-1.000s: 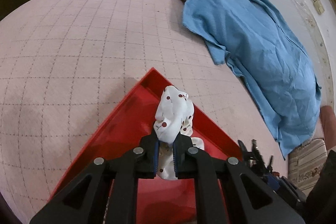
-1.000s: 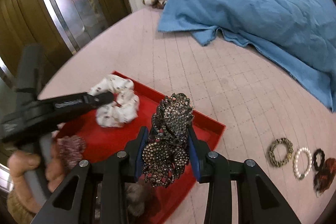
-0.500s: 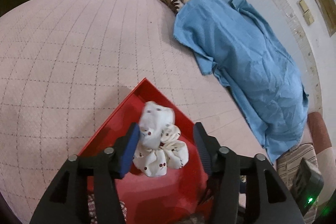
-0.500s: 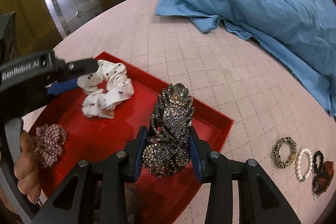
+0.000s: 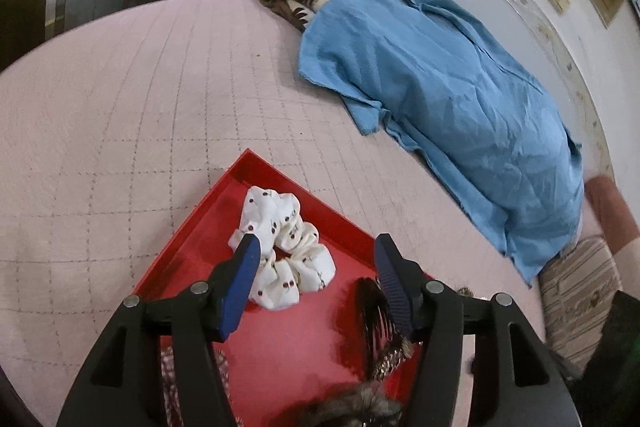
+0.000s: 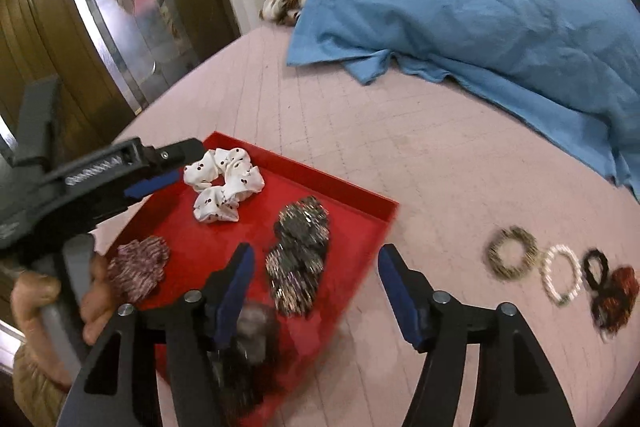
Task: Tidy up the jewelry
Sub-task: 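Move both tools back toward the bracelets and red polka-dot scrunchie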
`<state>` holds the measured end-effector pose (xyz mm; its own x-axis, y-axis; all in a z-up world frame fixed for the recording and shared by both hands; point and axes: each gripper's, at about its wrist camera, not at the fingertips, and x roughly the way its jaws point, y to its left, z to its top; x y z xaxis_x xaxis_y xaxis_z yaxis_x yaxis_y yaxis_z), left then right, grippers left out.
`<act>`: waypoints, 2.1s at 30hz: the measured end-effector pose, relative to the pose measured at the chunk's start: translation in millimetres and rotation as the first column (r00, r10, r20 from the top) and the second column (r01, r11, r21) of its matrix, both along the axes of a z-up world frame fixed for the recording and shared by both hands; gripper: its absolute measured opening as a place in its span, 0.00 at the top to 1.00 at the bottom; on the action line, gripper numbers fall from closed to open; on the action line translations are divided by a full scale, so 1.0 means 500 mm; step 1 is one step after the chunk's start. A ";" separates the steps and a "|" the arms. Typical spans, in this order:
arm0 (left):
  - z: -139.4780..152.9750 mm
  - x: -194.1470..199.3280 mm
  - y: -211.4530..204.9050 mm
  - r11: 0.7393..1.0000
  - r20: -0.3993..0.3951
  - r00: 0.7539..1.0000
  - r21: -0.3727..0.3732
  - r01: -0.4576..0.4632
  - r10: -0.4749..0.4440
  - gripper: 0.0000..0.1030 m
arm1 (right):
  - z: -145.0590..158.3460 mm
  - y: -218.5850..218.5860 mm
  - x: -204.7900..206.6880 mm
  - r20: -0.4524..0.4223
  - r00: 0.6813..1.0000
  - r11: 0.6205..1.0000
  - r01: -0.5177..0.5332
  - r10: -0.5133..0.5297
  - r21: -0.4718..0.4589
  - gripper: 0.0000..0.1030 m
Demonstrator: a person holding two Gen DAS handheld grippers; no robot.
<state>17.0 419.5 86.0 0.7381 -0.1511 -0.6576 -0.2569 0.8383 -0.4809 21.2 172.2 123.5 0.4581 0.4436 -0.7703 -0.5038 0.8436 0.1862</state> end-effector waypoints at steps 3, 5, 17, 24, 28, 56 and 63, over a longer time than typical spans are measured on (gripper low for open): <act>0.007 -0.021 -0.016 0.999 0.005 1.000 0.046 0.013 -0.013 0.43 | 0.014 -0.070 -0.033 -0.006 0.999 0.999 0.039 -0.039 0.030 0.33; 0.013 -0.042 -0.030 0.997 0.011 1.000 0.071 0.013 -0.014 0.43 | 0.019 -0.111 -0.049 -0.011 0.998 0.997 0.066 -0.066 0.039 0.33; 0.077 -0.192 -0.242 0.977 0.073 0.989 0.181 0.110 -0.125 0.41 | -0.022 -0.460 -0.162 -0.051 0.948 0.949 0.316 -0.315 0.015 0.32; 0.126 -0.216 -0.404 0.945 0.031 0.965 0.214 0.250 -0.262 0.40 | -0.043 -0.612 -0.204 -0.081 0.895 0.893 0.444 -0.438 0.075 0.32; 0.171 -0.226 -0.494 0.906 0.048 0.941 0.291 0.308 -0.335 0.33 | -0.039 -0.677 -0.231 -0.060 0.876 0.870 0.482 -0.478 0.105 0.30; 0.085 0.068 -0.623 0.883 -0.137 0.919 0.257 0.392 -0.369 0.38 | -0.146 -0.860 -0.165 -0.150 0.807 0.782 0.591 -0.572 0.197 0.29; -0.013 0.141 -0.740 0.800 -0.234 0.850 0.292 0.524 -0.471 0.65 | -0.154 -0.840 -0.087 -0.153 0.820 0.792 0.572 -0.551 0.213 0.29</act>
